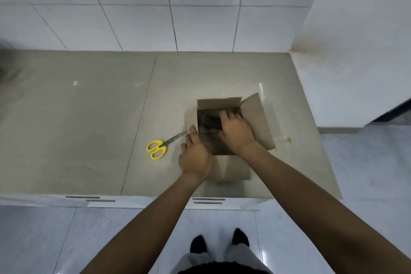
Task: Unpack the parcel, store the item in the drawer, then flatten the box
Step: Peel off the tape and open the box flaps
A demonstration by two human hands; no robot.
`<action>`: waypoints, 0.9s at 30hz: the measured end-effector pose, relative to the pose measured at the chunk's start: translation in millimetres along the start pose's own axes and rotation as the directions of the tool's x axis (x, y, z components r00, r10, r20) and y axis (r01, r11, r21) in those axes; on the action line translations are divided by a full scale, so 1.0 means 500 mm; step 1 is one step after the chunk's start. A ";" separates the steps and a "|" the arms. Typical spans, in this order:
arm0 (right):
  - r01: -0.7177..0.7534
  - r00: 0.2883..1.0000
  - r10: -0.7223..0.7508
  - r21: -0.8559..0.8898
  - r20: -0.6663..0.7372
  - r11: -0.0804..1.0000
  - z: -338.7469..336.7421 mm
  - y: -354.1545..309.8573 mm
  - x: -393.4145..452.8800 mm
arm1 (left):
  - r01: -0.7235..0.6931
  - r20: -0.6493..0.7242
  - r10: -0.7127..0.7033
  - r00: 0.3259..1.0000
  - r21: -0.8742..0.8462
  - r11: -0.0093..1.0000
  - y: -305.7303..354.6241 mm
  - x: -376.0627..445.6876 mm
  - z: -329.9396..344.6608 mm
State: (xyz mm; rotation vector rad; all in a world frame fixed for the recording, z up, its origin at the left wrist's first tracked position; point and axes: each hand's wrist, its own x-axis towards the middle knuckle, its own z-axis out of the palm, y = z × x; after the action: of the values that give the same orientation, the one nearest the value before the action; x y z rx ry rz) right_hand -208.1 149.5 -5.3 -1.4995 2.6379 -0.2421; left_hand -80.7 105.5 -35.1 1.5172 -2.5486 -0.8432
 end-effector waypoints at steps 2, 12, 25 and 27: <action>-0.051 0.994 0.060 0.098 -0.093 0.994 -0.017 -0.007 -0.018 | 0.010 0.004 -0.010 1.000 0.004 1.000 0.001 0.006 -0.002; 0.156 0.920 -0.091 0.143 -0.380 0.977 -0.017 -0.019 -0.198 | -0.078 0.047 0.075 0.996 0.059 0.995 0.025 0.070 -0.035; 0.191 0.956 -0.190 -0.020 -0.225 0.981 0.124 0.043 -0.326 | 0.022 -0.130 -0.143 0.981 -0.659 0.752 -0.038 -0.007 -0.053; 0.152 0.969 -0.151 -0.006 -0.194 0.988 0.136 0.043 -0.322 | 0.009 -0.154 -0.306 0.940 -0.882 0.471 -0.054 -0.082 -0.041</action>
State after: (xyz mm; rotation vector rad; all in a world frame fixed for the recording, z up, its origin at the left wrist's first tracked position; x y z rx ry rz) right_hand -132.9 292.7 -75.0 -1.7612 2.6617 -0.4333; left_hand -31.4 120.7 -21.6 1.3297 -1.3086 -1.4869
